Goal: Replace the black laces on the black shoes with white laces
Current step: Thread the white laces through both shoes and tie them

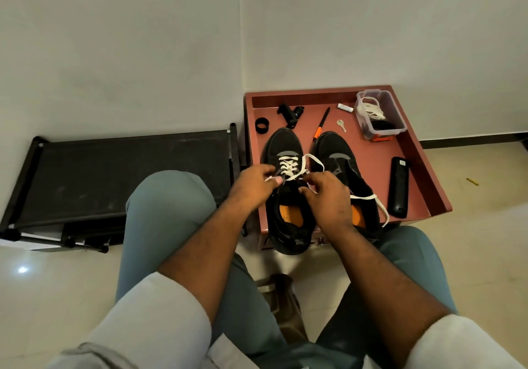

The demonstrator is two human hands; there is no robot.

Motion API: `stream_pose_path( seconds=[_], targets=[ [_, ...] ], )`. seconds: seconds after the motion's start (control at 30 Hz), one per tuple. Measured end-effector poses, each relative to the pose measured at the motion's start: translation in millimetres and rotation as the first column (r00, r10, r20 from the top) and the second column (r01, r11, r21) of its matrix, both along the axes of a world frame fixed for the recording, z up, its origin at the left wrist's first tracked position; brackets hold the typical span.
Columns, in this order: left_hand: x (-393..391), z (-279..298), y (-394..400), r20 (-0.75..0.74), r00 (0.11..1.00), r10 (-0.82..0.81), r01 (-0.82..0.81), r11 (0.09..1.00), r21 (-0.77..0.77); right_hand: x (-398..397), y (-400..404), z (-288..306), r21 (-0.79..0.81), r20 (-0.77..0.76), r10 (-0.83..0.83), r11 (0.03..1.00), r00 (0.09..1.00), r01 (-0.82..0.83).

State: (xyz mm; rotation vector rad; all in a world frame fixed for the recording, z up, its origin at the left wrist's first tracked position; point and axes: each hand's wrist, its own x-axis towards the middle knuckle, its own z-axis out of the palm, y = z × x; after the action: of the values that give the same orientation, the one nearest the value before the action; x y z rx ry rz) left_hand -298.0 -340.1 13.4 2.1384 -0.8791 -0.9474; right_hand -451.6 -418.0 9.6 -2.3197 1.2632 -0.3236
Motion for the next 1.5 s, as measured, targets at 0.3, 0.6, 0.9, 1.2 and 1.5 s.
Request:
stream_pose_path(
  seconds=[0.3,0.6,0.9,1.2,1.5],
  targets=[
    [64,34,13,-0.653,0.199,0.731,-0.944,-0.037,-0.329,1,-4,0,0.223,0.103,-0.112,0.971,0.988,0.087],
    [-1,0,-5,0.021,0.999,0.041,-0.041,0.999,-0.001,5,-7,2,0.29,0.1,-0.126,0.953,0.987,0.092],
    [26,5,4,0.007,0.897,0.442,-0.441,0.897,-0.04,5,-9,0,0.259,0.038,-0.086,0.963,0.996,0.074],
    [4,17,-5,-0.077,0.954,0.289,-0.297,0.944,-0.142,4,-5,-5,0.238,0.068,-0.105,0.967,0.992,0.086],
    [-19,18,-16,-0.298,0.954,0.041,-0.167,0.896,-0.412,1,-10,-9,0.362,0.158,-0.218,0.92,0.963,0.149]
  ],
)
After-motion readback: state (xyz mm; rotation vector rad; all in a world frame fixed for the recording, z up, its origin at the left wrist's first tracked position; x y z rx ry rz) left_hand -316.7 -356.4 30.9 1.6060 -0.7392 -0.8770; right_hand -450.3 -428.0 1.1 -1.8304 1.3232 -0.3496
